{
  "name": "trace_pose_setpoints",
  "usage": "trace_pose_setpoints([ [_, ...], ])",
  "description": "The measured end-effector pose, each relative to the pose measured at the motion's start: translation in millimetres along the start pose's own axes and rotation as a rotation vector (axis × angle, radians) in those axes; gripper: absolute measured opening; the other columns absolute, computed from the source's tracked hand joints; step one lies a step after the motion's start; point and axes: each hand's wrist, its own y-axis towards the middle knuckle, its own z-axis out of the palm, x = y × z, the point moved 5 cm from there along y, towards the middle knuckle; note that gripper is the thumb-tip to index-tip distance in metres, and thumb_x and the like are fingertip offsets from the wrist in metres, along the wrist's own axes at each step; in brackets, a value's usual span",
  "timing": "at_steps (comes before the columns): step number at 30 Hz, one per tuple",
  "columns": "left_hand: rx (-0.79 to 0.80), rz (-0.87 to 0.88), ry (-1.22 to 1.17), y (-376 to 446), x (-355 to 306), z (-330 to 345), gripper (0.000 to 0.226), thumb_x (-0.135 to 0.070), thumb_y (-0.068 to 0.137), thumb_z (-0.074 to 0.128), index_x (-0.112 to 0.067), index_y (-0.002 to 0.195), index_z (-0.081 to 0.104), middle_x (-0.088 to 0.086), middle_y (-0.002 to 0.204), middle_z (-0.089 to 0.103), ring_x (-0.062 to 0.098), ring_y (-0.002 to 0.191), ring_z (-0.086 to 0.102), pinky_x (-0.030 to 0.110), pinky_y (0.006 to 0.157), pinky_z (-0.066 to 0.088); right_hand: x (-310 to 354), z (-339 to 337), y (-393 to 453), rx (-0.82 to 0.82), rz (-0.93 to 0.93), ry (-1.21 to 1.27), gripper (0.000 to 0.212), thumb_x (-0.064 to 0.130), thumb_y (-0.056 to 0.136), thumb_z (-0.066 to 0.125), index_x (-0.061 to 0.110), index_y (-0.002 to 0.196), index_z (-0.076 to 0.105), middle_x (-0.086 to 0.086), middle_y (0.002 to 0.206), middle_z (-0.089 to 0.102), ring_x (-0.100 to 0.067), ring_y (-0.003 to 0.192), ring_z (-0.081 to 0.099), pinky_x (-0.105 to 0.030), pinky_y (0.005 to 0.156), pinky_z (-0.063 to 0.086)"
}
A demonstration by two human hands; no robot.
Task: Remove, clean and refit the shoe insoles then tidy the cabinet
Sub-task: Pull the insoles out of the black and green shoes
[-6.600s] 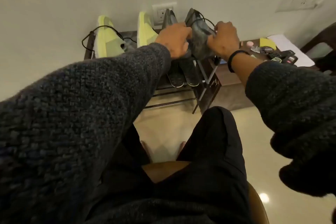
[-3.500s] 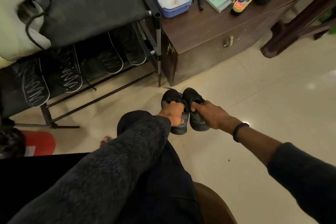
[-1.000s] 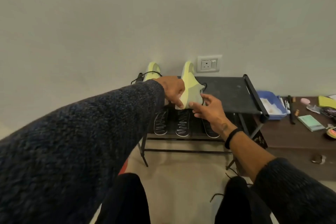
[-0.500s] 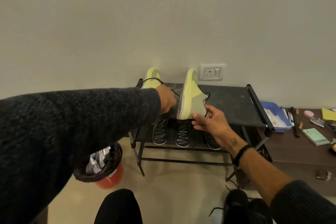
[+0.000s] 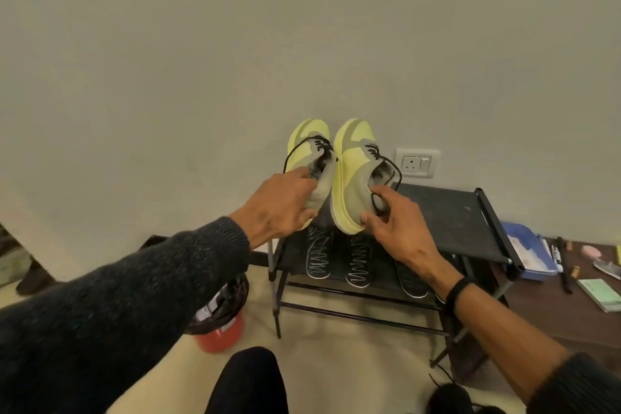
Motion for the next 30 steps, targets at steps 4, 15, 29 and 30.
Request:
trace_pose_setpoints([
  [4, -0.144, -0.079, -0.065, -54.7, 6.5, -43.3, 0.037, -0.049, 0.089, 0.069, -0.019, 0.109, 0.06, -0.009, 0.098, 0.044, 0.012, 0.077, 0.048, 0.023, 0.069, 0.038, 60.2, -0.9, -9.6, 0.004, -0.143, -0.081, 0.054, 0.023, 0.092, 0.071, 0.022, 0.143, 0.052, -0.003, 0.127, 0.067, -0.021, 0.107, 0.065, -0.039, 0.094, 0.054],
  [15, -0.214, -0.264, -0.098, -188.8, 51.2, -73.4, 0.034, -0.053, 0.087, 0.069, -0.023, 0.088, 0.054, -0.011, 0.087, 0.041, 0.01, 0.07, 0.042, 0.016, 0.057, 0.025, 158.1, 76.2, -43.3, 0.218, -0.448, -0.229, 0.073, 0.015, 0.092, 0.066, 0.039, 0.152, 0.03, 0.002, 0.138, 0.059, -0.02, 0.113, 0.064, -0.04, 0.093, 0.057],
  [29, 0.078, -0.344, -0.411, -211.1, -33.8, 80.5, 0.041, -0.055, 0.08, 0.076, -0.018, 0.088, 0.06, -0.005, 0.086, 0.05, 0.015, 0.079, 0.048, 0.031, 0.067, 0.033, 43.6, 100.7, -127.7, 0.69, -0.512, -0.517, 0.05, 0.019, 0.089, 0.063, 0.041, 0.133, 0.051, 0.015, 0.12, 0.055, -0.015, 0.099, 0.061, -0.035, 0.073, 0.054],
  [30, 0.111, -0.329, -0.415, -208.1, -43.6, 89.0, 0.04, -0.055, 0.08, 0.076, -0.019, 0.089, 0.061, -0.006, 0.087, 0.048, 0.015, 0.081, 0.049, 0.03, 0.067, 0.032, 31.9, 100.7, -134.2, 0.723, -0.504, -0.53, 0.05, 0.019, 0.089, 0.063, 0.042, 0.132, 0.05, 0.016, 0.119, 0.055, -0.016, 0.099, 0.061, -0.037, 0.072, 0.055],
])
